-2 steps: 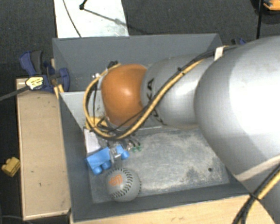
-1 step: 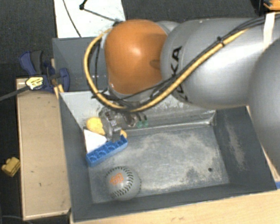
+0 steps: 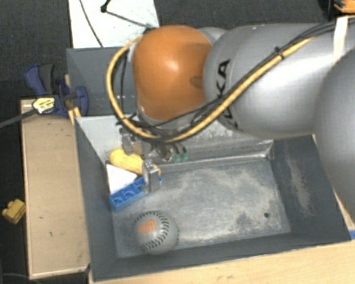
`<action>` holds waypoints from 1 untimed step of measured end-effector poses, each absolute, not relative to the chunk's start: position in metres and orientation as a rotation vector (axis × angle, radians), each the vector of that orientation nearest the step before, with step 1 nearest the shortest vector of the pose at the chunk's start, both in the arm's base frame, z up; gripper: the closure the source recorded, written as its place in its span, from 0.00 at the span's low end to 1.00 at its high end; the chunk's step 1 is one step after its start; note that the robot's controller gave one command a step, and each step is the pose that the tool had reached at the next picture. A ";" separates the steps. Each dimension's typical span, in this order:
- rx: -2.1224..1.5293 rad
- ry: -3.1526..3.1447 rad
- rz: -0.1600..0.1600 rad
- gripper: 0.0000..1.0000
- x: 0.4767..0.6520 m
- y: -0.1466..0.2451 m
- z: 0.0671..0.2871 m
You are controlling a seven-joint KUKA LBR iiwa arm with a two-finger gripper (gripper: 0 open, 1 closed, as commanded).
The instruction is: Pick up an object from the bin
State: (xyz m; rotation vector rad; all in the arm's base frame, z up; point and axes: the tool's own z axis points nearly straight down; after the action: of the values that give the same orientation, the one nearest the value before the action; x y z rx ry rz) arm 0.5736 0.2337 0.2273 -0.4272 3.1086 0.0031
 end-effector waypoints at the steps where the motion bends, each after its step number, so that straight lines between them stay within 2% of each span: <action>1: -0.426 3.109 0.003 0.00 0.574 0.234 0.227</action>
Offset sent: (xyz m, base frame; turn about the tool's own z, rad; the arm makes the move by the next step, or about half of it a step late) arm 0.0154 -0.0247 -0.0895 0.1442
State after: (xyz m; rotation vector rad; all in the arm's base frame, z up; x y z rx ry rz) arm 0.5736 0.2336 0.2273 -0.4261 3.1088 0.0030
